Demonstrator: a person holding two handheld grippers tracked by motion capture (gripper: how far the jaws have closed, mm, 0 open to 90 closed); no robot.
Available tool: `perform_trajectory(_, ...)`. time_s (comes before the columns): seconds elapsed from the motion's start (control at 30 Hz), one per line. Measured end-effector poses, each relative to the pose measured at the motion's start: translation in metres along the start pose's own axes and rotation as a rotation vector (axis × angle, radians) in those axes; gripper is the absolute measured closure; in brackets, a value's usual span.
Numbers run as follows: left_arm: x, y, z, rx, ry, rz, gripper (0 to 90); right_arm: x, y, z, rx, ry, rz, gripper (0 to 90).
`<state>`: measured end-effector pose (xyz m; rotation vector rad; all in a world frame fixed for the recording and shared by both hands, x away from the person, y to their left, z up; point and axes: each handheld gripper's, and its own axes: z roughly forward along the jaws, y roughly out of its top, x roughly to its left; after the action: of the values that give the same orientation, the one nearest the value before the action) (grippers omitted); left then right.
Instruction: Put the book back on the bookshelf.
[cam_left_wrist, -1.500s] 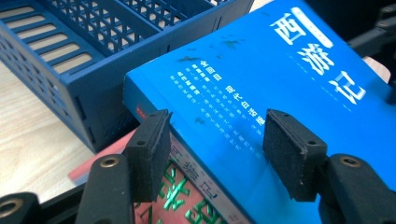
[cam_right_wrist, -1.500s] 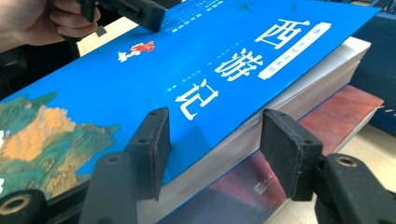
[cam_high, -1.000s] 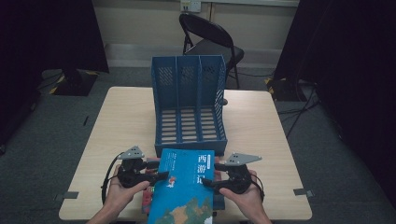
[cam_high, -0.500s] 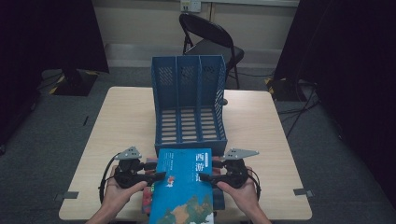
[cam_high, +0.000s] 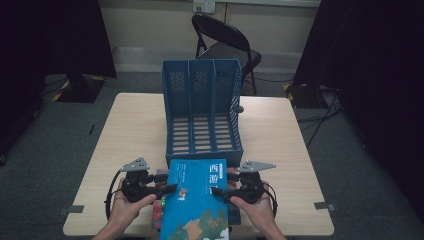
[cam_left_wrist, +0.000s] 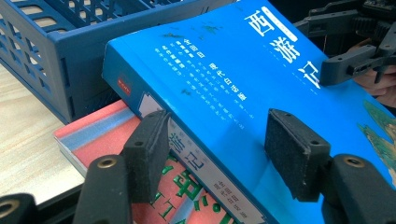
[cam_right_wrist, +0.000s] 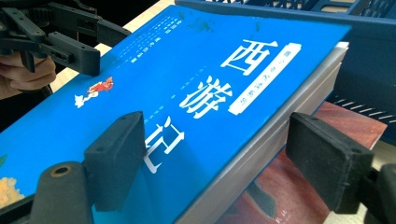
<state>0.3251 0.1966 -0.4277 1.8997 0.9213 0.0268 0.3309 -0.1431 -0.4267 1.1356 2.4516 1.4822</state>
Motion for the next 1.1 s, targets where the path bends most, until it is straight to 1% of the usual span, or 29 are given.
perform_trajectory(0.03,0.000,0.000,0.000,0.003,0.002,0.004,39.8,-0.001,0.001,-0.003,-0.013,-0.003,0.011,28.2)
perform_trajectory(0.1,0.000,0.000,0.000,0.003,0.002,0.004,39.6,-0.004,0.000,-0.007,-0.050,0.009,0.023,36.0)
perform_trajectory(0.13,0.000,0.000,0.000,0.003,0.002,0.004,39.5,-0.004,0.000,-0.007,-0.050,0.009,0.023,36.0)
perform_trajectory(0.17,0.000,0.000,0.000,0.000,0.000,0.006,39.4,-0.004,0.003,-0.015,-0.121,0.042,0.023,47.7)
perform_trajectory(0.2,0.000,0.000,0.000,-0.001,0.003,0.007,39.3,-0.003,0.005,-0.017,-0.130,0.058,0.019,48.9)
perform_trajectory(0.23,0.000,0.000,0.000,-0.001,0.002,0.007,39.2,0.000,0.007,-0.018,-0.122,0.051,0.013,48.8)
perform_trajectory(0.27,0.000,0.000,0.000,0.000,0.003,0.008,39.2,0.003,0.008,-0.018,-0.114,0.031,-0.001,48.3)
perform_trajectory(0.3,-0.001,0.000,0.000,-0.003,0.003,0.007,39.3,0.003,0.007,-0.017,-0.110,0.031,-0.005,48.2)
perform_trajectory(0.33,-0.001,0.000,0.001,-0.007,0.004,0.008,39.4,0.001,0.006,-0.017,-0.099,0.058,0.017,52.7)
perform_trajectory(0.37,-0.001,0.000,0.000,-0.008,0.002,0.011,39.4,0.000,0.002,-0.016,-0.088,0.117,0.039,55.9)
perform_trajectory(0.4,-0.001,0.000,0.001,-0.008,0.002,0.011,39.4,0.002,-0.003,-0.013,-0.078,0.132,0.036,54.6)
perform_trajectory(0.43,-0.001,-0.001,0.000,-0.007,0.002,0.011,39.4,0.008,-0.006,-0.011,-0.066,0.096,0.019,51.5)
perform_trajectory(0.47,-0.001,-0.001,0.000,-0.008,0.002,0.011,39.4,0.011,-0.006,-0.010,-0.064,0.079,0.006,50.0)
perform_trajectory(0.53,0.000,0.000,0.000,-0.006,0.003,0.011,39.4,0.011,-0.002,-0.008,-0.049,0.084,0.012,48.7)
perform_trajectory(0.63,0.000,0.000,0.001,-0.001,-0.001,0.009,39.1,0.006,0.001,0.001,-0.062,0.114,0.024,48.5)
perform_trajectory(0.7,0.001,0.000,0.002,-0.005,-0.001,-0.007,37.8,0.004,0.006,0.006,-0.051,0.124,0.027,46.4)
perform_trajectory(0.73,0.001,0.000,0.002,-0.005,-0.001,-0.007,36.5,0.004,0.006,0.006,-0.051,0.124,0.027,46.4)
perform_trajectory(0.77,0.001,0.002,0.005,0.003,-0.001,-0.019,34.7,0.005,0.013,0.013,-0.037,0.126,0.015,43.6)
perform_trajectory(0.8,0.002,0.002,0.005,0.005,0.000,-0.022,33.5,0.004,0.016,0.015,-0.024,0.145,0.021,43.1)
perform_trajectory(0.83,0.001,0.002,0.006,0.008,-0.001,-0.027,32.4,0.002,0.019,0.016,-0.010,0.156,0.027,46.4)
perform_trajectory(0.87,0.001,0.002,0.006,0.008,-0.001,-0.027,31.3,0.000,0.022,0.017,-0.002,0.147,0.028,49.2)
perform_trajectory(0.9,0.001,0.004,0.007,0.014,0.005,-0.023,30.6,-0.001,0.023,0.018,0.010,0.151,0.039,48.6)
perform_trajectory(0.97,-0.001,0.004,0.007,0.013,0.014,-0.014,30.7,-0.002,0.030,0.018,0.054,0.179,0.067,42.3)
perform_trajectory(1.0,-0.001,0.004,0.007,0.013,0.014,-0.014,30.8,-0.002,0.030,0.018,0.054,0.179,0.067,42.3)
perform_trajectory(1.03,-0.002,0.004,0.007,0.011,0.021,-0.004,30.8,0.002,0.036,0.017,0.088,0.171,0.040,44.3)
perform_trajectory(1.1,-0.001,0.004,0.007,0.013,0.017,-0.002,30.5,0.004,0.037,0.018,0.071,0.163,0.044,44.1)
